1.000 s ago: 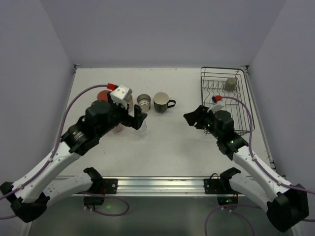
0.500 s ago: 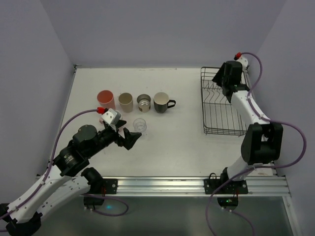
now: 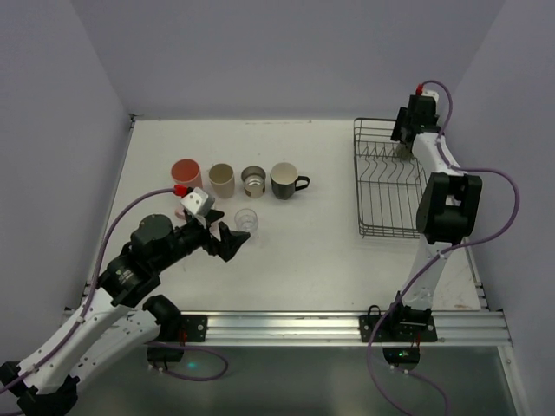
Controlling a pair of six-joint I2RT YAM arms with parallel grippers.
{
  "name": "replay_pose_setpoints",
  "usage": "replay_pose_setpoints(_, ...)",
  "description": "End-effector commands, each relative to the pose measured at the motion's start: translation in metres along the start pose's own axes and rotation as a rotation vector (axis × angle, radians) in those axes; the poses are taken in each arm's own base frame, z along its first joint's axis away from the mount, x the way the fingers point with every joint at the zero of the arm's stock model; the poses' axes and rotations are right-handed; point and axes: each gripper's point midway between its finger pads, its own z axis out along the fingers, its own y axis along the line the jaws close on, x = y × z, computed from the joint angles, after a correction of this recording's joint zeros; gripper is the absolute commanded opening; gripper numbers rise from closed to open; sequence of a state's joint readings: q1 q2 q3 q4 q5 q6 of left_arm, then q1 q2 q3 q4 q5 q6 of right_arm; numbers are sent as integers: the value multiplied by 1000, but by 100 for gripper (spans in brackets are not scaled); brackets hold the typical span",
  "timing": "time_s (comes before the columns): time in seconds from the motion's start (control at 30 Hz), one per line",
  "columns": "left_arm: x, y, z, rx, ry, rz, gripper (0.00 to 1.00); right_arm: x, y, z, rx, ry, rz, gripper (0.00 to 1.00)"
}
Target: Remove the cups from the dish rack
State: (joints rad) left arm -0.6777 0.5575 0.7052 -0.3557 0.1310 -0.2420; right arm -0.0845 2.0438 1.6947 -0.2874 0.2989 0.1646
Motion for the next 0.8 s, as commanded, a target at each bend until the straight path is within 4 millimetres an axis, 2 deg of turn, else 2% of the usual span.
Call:
replay_pose_setpoints(0.0, -7, -4, 5, 35, -18, 22, 100, -34, -5, -2, 12, -62, -113, 65)
replay_pose_setpoints(0.07, -6, -3, 6, 29, -13, 21, 100, -23, -7, 9, 20, -26, -146, 71)
replay_pose_setpoints(0.3, -2, 1, 10, 16, 8, 20, 100, -13, -10, 27, 37, 4, -224, 77)
replay_pose_setpoints(0.77, 6, 10, 19, -8, 45, 6, 100, -5, -8, 52, 15, 53, -257, 78)
